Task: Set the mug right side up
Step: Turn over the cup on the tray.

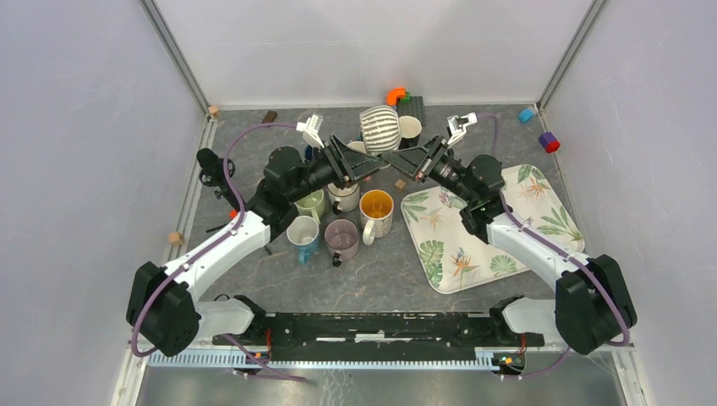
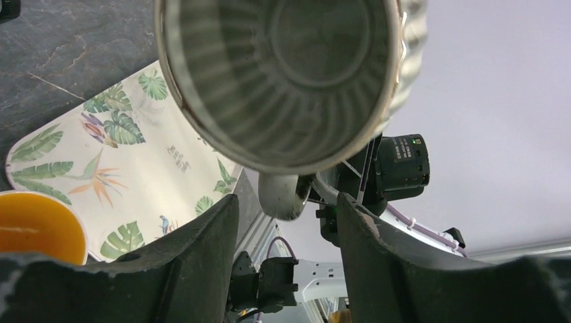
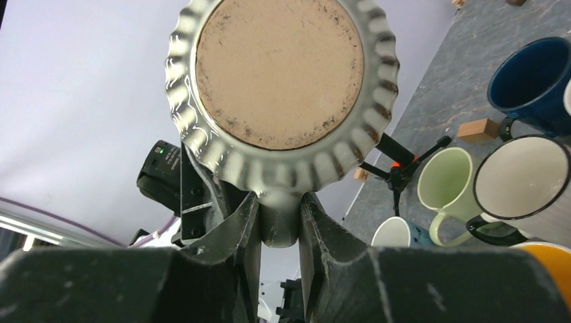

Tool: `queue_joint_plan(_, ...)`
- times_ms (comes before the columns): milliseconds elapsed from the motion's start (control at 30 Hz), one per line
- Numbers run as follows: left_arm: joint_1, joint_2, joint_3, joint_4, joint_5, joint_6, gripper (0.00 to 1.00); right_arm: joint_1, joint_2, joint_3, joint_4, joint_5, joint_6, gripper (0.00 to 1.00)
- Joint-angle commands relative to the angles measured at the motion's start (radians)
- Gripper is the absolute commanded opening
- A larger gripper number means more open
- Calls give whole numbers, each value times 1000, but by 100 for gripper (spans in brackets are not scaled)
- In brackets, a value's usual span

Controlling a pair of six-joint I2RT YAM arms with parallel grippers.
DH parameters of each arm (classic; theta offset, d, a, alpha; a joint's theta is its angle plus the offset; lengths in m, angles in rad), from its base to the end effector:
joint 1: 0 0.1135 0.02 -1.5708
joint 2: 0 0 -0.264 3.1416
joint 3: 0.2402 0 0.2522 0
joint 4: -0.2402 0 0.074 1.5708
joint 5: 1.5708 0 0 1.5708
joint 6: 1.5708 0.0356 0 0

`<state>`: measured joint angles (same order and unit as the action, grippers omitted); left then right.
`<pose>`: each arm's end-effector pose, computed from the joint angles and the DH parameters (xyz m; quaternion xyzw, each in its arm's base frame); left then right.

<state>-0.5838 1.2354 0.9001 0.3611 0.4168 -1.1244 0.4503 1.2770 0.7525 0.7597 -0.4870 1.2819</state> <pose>0.2346 -0.1723 0.3416 -0.0395 0.6976 -0.6231 0.3514 0.2522 0.1404 0.3200 0.0696 0.6262 0.6772 0.3799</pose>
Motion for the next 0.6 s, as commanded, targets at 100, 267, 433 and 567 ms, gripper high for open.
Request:
queue_joint_plan(100, 5, 21, 12, 100, 50, -61, 54, 34, 1, 56, 160, 13, 14, 0)
queue_joint_plan(267, 6, 21, 13, 116, 63, -71, 42, 51, 2, 57, 159, 22, 13, 0)
queue_joint_plan(433, 7, 3, 6, 126, 81, -70, 43, 57, 8, 57, 157, 25, 19, 0)
queue_joint_plan(567, 6, -21, -4, 113, 77, -64, 40, 60, 16, 70, 158, 23, 20, 0)
